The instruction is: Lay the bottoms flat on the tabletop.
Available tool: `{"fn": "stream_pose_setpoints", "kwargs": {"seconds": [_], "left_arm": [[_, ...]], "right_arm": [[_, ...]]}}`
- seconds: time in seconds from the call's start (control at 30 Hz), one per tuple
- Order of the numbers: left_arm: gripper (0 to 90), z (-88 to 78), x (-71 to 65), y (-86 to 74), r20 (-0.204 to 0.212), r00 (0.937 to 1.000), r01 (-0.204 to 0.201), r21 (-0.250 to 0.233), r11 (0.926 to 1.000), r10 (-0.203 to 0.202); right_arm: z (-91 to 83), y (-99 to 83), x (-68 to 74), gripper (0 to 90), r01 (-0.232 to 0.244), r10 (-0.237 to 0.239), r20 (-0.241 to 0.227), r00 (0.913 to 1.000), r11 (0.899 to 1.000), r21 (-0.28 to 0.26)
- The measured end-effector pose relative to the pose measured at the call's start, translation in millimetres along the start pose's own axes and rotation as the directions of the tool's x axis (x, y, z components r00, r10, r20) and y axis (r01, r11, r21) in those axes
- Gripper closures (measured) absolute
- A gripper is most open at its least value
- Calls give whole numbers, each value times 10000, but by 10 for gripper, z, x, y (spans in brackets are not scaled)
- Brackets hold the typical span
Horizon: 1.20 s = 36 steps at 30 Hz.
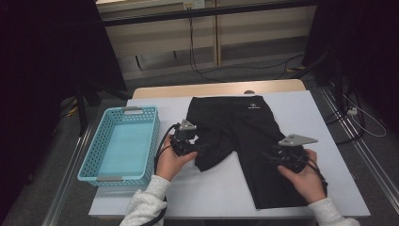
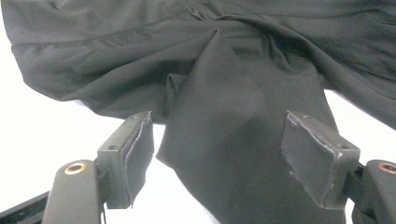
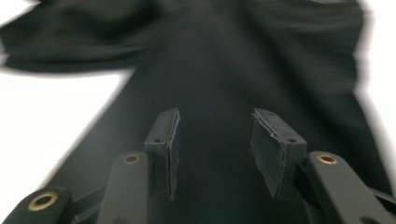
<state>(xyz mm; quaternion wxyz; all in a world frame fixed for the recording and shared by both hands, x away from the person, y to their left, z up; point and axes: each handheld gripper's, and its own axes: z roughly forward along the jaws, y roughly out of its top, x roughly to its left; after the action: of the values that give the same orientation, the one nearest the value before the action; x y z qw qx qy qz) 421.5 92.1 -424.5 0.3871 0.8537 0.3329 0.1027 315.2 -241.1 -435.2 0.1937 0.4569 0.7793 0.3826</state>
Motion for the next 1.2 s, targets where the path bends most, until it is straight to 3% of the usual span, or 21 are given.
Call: {"fn": "stream_pose_setpoints", "kwargs": {"seconds": [0.07, 0.17, 0.23, 0.3, 0.37, 0.43, 0.53, 0.63, 0.83, 0.9, 1.03, 1.13, 1.2], "left_arm": [[259, 8, -2, -14, -24, 10000, -15, 38, 10000, 15], [256, 12, 2, -21, -72, 10000, -12, 42, 10000, 12], [254, 8, 6, -22, -114, 9999, 11, -2, 10000, -11], [254, -1, 11, -22, -208, 9997, 116, -134, 9998, -119], [264, -9, 15, -26, -286, 9995, 142, -210, 9997, -148], [338, -8, 13, -29, -247, 9994, 223, -202, 9995, -228], [348, 15, 4, -35, -285, 9990, 342, -241, 9991, -348], [348, 13, 8, -24, -214, 9990, 399, -235, 9989, -405], [343, 20, -10, -8, -69, 9991, 410, -205, 9990, -411], [339, 31, -8, -8, -51, 9993, 383, -162, 9991, -384], [325, 39, -18, 15, -56, 9991, 413, -240, 9989, -414], [322, 33, -27, 30, -21, 9993, 377, -305, 9988, -378], [319, 34, -26, 29, -35, 9994, 345, -283, 9990, -346]], "right_arm": [[84, 4, 189, 534, 390, -377, -528, 9979, 9989, 240], [219, 35, 438, 523, 1099, -1039, -1149, 9879, 9928, 469], [300, 46, 554, 524, 1562, -1470, -1132, 9826, 9847, 773], [356, 32, 584, 538, 1714, -1637, -762, 9836, 9793, 1080], [348, 27, 550, 690, 1542, -1464, -788, 9861, 9827, 1031], [325, 15, 505, 849, 1425, -1345, -791, 9878, 9840, 1066], [298, 5, 456, 879, 1049, -924, -1113, 9895, 9881, 1124], [262, -17, 490, 878, 884, -721, -1393, 9876, 9895, 1144], [273, -13, 619, 856, 1237, -1024, -1697, 9802, 9851, 1197], [274, -14, 609, 733, 1203, -1020, -1588, 9820, 9866, 1099], [251, -26, 556, 642, 1088, -877, -1910, 9777, 9887, 1031], [154, 43, 470, 552, 901, -782, -1589, 9842, 9935, 691], [68, 88, 324, 551, 666, -616, -1151, 9914, 9970, 406]]}}
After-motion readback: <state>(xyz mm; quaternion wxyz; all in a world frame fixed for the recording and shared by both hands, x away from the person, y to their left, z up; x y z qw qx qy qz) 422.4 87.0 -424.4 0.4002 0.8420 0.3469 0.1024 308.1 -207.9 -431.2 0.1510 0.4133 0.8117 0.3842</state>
